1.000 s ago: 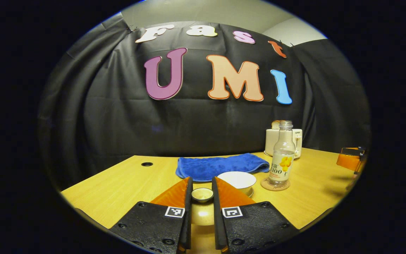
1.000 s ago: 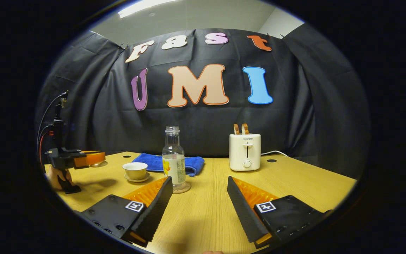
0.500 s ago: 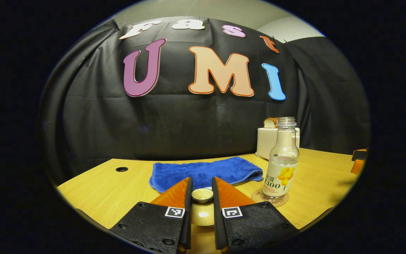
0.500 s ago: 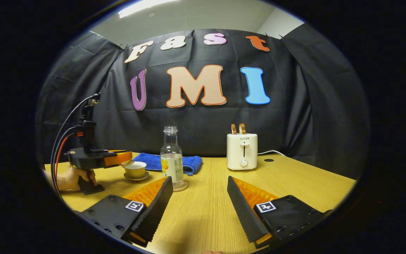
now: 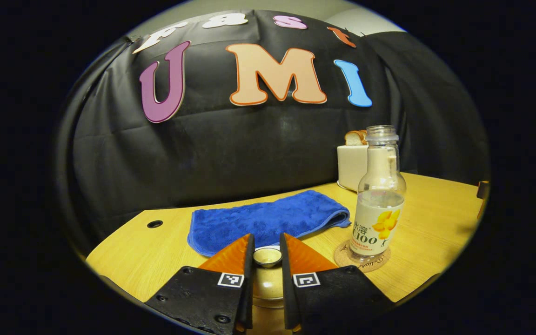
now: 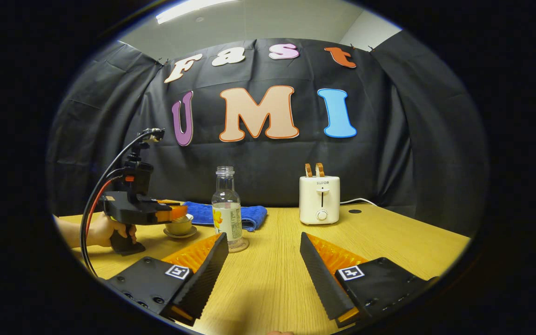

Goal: Open the teacup lid with one hand, grasp the water bottle and pour water into the teacup with the other hand; after pouring, place the water bottle on the coaster and then close the teacup lid.

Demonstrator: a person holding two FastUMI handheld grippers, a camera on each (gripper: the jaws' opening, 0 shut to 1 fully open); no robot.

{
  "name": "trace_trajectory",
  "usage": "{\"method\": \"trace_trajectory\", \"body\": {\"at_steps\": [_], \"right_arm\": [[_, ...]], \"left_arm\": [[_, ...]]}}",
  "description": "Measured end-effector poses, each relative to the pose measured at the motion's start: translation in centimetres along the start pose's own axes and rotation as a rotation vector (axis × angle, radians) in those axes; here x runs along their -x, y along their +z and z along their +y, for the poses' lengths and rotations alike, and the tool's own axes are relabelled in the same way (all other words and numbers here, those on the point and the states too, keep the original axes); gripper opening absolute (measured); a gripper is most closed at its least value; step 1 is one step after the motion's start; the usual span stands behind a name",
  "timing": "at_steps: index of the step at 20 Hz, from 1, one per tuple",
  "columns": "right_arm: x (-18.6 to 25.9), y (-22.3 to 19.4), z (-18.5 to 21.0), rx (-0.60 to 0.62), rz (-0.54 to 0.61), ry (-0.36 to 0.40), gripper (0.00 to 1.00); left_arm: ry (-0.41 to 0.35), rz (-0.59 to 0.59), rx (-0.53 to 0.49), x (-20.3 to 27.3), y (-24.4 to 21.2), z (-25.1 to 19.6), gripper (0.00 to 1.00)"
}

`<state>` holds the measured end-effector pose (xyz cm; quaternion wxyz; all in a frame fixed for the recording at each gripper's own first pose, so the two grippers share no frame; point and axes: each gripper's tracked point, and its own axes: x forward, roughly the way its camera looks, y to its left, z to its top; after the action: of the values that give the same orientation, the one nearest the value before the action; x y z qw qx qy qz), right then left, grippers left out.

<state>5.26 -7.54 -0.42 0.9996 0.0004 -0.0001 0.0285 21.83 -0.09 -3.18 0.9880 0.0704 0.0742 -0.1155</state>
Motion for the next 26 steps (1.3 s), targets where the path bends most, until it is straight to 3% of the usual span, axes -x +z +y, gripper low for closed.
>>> {"method": "trace_trajectory", "body": {"at_steps": [11,14,15,17,20,23,26], "right_arm": [[0.0,0.0,0.0,0.000,-0.001,0.001,0.98],[0.0,0.0,0.0,0.000,-0.001,0.002,0.98],[0.0,0.0,0.0,0.000,-0.002,0.002,0.98],[0.0,-0.1,0.0,0.000,-0.002,0.002,0.98],[0.0,0.0,0.0,0.000,-0.001,0.002,0.98],[0.0,-0.1,0.0,0.000,-0.001,0.003,0.98],[0.2,0.0,0.0,0.000,-0.002,0.002,0.98]], "left_arm": [[0.014,0.026,-0.016,0.0,-0.3,0.1,0.27],[-0.027,0.019,-0.013,0.1,-0.1,-0.6,0.69],[-0.027,0.013,-0.013,0.1,-0.1,-0.5,0.69],[0.004,0.000,-0.002,0.4,0.1,0.2,0.84],[0.059,-0.035,0.021,1.0,0.6,1.2,0.96],[0.140,-0.104,0.068,2.5,1.3,2.9,0.97],[0.146,-0.123,0.137,4.7,1.0,2.8,0.97]]}}
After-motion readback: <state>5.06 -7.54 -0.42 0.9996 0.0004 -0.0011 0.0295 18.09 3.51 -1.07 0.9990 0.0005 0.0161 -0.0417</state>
